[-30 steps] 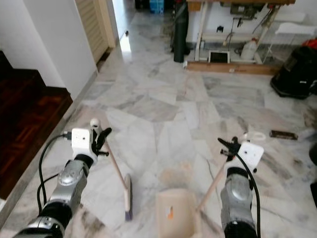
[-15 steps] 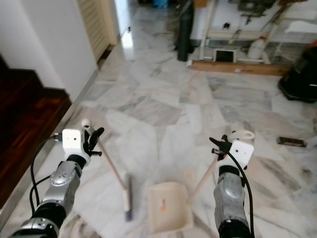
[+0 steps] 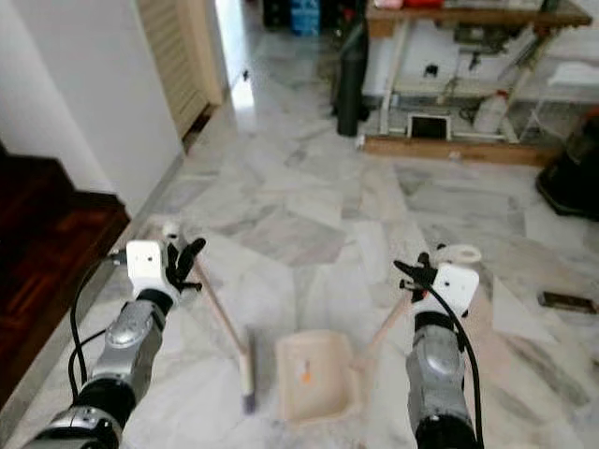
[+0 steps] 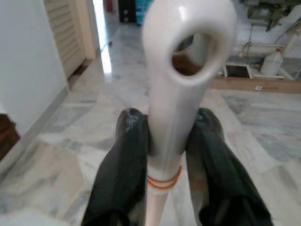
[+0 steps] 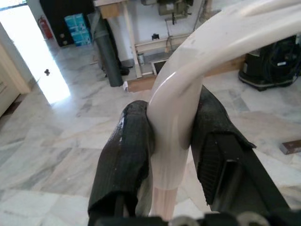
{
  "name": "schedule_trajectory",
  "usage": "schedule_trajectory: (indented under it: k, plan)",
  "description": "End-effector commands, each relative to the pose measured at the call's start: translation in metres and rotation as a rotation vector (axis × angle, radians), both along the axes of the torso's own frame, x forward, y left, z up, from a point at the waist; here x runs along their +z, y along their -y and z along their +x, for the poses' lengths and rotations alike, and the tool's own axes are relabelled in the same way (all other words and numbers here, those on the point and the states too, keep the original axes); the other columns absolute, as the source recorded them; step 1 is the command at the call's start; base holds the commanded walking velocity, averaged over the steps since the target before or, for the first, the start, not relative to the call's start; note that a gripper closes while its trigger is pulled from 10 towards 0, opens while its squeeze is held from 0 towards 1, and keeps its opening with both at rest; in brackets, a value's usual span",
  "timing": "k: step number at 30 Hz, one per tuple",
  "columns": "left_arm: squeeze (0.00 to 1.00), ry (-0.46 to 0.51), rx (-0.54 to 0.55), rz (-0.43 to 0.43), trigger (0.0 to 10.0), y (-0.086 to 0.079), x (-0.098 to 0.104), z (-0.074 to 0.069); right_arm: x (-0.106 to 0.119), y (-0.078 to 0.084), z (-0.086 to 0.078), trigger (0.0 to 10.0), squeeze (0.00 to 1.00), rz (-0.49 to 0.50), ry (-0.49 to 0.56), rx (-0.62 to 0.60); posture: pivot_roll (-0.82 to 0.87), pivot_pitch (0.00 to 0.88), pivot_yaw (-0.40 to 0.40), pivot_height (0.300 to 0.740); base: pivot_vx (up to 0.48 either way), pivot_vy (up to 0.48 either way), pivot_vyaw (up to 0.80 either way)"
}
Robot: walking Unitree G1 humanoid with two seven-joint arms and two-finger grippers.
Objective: Sweep floor
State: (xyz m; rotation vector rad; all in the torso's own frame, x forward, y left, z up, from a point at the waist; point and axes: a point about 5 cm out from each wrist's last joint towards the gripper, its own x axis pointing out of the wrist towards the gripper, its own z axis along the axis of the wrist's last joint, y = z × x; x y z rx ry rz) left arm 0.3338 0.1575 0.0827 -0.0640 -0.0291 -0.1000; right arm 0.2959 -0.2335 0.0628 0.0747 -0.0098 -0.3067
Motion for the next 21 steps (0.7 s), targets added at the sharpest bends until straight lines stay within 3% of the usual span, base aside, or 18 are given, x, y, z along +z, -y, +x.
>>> schedule_trajectory:
  k: [1,7,21]
  plan:
    - [0.0,0.041,-0.012,0.006,10.0,0.0015,0.0084,0.003,0.0099,0.0023,0.0048,10.0,0.0,-0.004,0.042,-0.003,-0.16,0.0,0.027,0.74,0.412,0.0,0.0]
    - [0.0,0.036,-0.015,0.004,10.0,0.0017,0.0077,0.0035,0.0094,-0.0037,0.0069,10.0,0.0,-0.002,0.041,0.014,-0.16,0.0,0.03,0.74,0.406,0.0,0.0]
    - [0.0,0.038,-0.016,0.015,10.0,-0.005,0.0151,0.0102,0.0092,-0.0008,0.0042,10.0,0.0,0.01,0.05,-0.025,-0.17,0.0,0.063,0.74,0.395,0.0,0.0]
